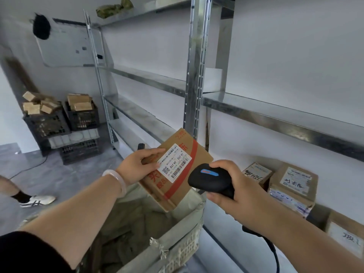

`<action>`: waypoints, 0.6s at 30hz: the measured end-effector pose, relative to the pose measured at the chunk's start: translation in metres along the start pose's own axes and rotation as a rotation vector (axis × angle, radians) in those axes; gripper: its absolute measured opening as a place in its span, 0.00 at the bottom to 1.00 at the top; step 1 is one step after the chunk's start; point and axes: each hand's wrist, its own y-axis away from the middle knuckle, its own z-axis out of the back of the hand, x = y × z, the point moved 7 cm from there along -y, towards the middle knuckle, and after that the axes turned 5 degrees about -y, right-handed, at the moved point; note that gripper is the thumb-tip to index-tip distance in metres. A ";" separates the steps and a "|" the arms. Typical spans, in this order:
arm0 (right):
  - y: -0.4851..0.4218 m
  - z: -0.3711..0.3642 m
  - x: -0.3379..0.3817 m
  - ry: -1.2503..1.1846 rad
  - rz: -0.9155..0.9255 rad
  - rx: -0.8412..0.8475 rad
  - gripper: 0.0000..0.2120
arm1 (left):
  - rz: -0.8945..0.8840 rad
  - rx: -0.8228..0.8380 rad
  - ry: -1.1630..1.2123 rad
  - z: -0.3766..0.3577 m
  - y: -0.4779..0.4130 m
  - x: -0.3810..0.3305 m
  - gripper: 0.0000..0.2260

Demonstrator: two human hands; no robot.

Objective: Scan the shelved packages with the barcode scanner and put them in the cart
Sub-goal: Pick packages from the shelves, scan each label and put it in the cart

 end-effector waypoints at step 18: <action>-0.064 -0.153 -0.018 -0.226 -0.037 0.144 0.27 | 0.598 -0.246 0.023 0.050 0.082 0.189 0.17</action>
